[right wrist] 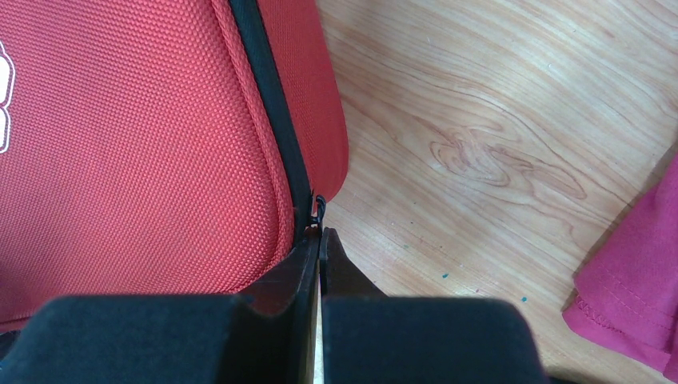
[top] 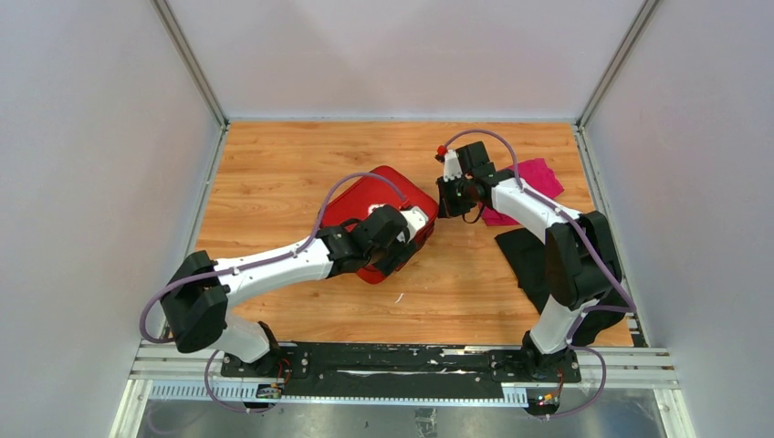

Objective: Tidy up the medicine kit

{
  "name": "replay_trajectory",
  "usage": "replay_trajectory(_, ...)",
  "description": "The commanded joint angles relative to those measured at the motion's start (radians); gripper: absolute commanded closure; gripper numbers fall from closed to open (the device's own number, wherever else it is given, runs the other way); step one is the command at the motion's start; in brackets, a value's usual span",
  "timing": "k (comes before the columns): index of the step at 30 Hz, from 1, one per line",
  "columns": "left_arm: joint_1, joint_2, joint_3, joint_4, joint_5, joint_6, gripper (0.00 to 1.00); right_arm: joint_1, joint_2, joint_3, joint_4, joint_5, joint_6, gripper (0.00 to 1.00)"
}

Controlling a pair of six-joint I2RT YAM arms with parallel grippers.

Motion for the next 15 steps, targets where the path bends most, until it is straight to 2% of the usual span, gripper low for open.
replay_trajectory(1, -0.01, 0.029, 0.0, 0.019, -0.06, 0.005, 0.39, -0.01, 0.003, -0.021, -0.009, 0.033, 0.015, 1.0)
replay_trajectory(5, -0.01, 0.062, 0.001, 0.013, -0.109, -0.033, 0.41, -0.011, -0.014, -0.036, -0.012, 0.048, 0.018, 1.0)
replay_trajectory(15, -0.01, 0.091, -0.055, 0.054, -0.149, -0.157, 0.56, -0.011, -0.102, -0.124, -0.063, 0.085, 0.028, 1.0)
